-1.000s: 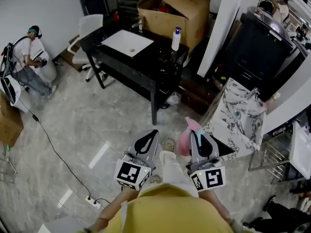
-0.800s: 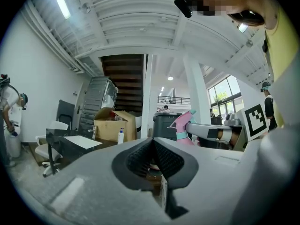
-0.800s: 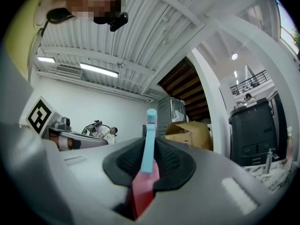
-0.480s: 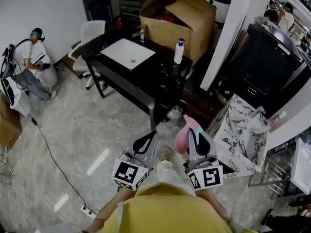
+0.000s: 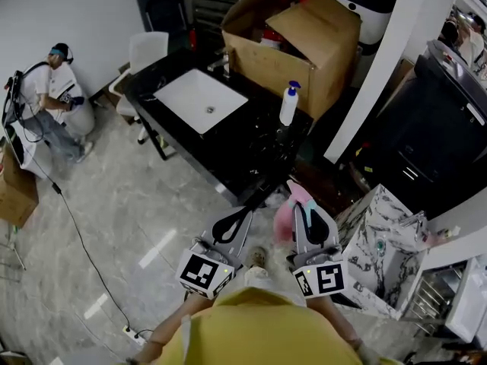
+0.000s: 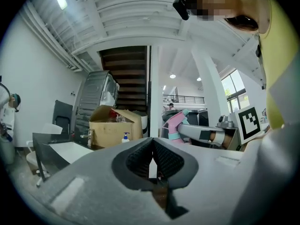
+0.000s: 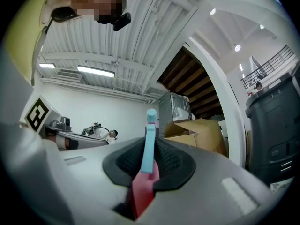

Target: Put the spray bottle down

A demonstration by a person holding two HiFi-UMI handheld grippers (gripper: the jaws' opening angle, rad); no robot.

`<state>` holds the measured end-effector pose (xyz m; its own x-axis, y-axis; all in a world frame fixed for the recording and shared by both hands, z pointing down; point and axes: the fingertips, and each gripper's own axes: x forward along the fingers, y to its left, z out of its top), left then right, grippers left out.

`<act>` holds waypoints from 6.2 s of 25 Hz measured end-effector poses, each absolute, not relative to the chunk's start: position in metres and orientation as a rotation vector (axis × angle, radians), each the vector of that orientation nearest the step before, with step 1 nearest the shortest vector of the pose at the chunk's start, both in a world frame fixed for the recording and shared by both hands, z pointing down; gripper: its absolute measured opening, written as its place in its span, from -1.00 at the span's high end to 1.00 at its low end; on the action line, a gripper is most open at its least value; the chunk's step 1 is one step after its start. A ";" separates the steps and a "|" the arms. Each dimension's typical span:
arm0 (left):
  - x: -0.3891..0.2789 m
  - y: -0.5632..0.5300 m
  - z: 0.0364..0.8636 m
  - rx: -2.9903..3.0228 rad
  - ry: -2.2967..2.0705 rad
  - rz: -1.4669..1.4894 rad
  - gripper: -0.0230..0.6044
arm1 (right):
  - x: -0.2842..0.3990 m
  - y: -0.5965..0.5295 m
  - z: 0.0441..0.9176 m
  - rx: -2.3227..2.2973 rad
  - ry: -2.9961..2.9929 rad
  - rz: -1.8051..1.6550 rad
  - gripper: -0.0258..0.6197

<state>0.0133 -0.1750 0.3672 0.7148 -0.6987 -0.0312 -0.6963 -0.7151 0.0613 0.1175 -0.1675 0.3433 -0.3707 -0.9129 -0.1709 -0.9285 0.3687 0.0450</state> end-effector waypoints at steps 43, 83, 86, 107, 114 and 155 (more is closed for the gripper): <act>0.043 -0.415 0.379 2.864 -1.018 -0.035 0.92 | 0.126 -0.410 0.354 -1.691 2.505 0.285 0.77; 0.045 -0.509 0.458 2.740 -1.010 0.145 0.92 | 0.118 -0.572 0.462 -1.587 2.518 0.312 0.77; 0.046 -0.505 0.458 2.736 -1.004 0.140 0.92 | 0.123 -0.563 0.467 -1.609 2.528 0.297 0.77; 0.055 -0.460 0.438 2.793 -0.992 0.063 0.92 | 0.144 -0.515 0.471 -1.827 2.655 0.075 0.32; 0.051 -0.446 0.431 2.812 -1.023 0.087 0.92 | 0.160 -0.467 0.446 -1.899 2.605 0.068 0.76; 0.055 -0.399 0.342 2.923 -1.190 -0.008 0.92 | 0.159 -0.369 0.343 -1.962 2.471 0.103 0.92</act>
<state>0.0554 -0.3990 0.3421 0.7155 -0.6985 -0.0099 -0.6986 -0.7154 -0.0113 0.1590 -0.3689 0.3428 -0.2276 -0.9733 -0.0287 -0.9724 0.2256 0.0603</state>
